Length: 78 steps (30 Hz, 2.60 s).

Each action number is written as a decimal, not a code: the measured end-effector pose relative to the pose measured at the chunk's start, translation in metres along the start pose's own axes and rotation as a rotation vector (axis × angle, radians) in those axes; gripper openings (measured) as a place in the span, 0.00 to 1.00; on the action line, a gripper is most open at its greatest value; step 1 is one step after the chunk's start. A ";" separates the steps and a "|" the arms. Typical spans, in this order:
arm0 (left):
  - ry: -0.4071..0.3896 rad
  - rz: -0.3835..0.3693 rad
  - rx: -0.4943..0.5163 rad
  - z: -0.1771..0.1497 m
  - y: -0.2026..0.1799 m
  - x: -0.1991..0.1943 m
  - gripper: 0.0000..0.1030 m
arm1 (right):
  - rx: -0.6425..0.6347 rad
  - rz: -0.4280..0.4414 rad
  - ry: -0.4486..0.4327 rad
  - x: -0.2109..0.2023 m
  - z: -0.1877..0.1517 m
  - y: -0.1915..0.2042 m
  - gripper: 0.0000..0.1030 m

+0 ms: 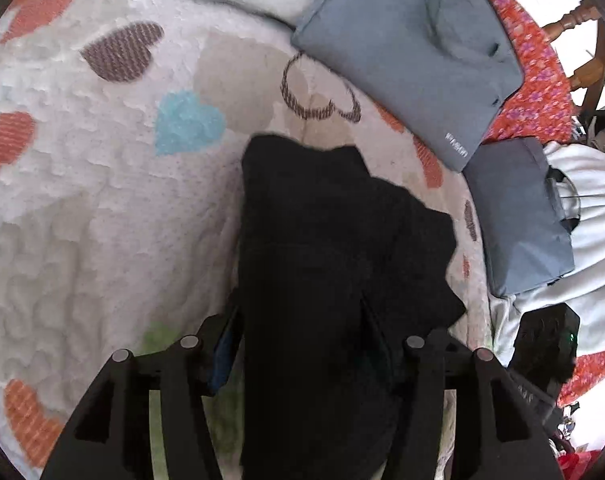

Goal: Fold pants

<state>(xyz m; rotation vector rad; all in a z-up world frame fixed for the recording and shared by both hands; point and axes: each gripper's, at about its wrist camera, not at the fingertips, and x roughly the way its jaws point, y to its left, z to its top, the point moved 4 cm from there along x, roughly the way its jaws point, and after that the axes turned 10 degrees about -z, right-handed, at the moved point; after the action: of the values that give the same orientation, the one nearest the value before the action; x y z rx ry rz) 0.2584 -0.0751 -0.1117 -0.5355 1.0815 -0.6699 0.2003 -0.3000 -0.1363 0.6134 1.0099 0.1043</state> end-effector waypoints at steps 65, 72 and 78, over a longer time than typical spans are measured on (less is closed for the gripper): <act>-0.384 0.588 0.302 -0.207 -0.094 -0.190 1.00 | -0.357 -0.333 -0.265 -0.129 -0.193 0.081 0.84; -0.345 0.578 0.306 -0.206 -0.092 -0.180 1.00 | -0.332 -0.361 -0.216 -0.113 -0.192 0.067 0.85; -0.307 0.571 0.300 -0.205 -0.087 -0.172 1.00 | -0.325 -0.369 -0.191 -0.105 -0.191 0.062 0.85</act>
<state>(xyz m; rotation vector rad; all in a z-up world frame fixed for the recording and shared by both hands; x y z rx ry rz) -0.0037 -0.0253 -0.0237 -0.0519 0.7706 -0.2261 -0.0004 -0.2037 -0.0967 0.1318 0.8807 -0.1131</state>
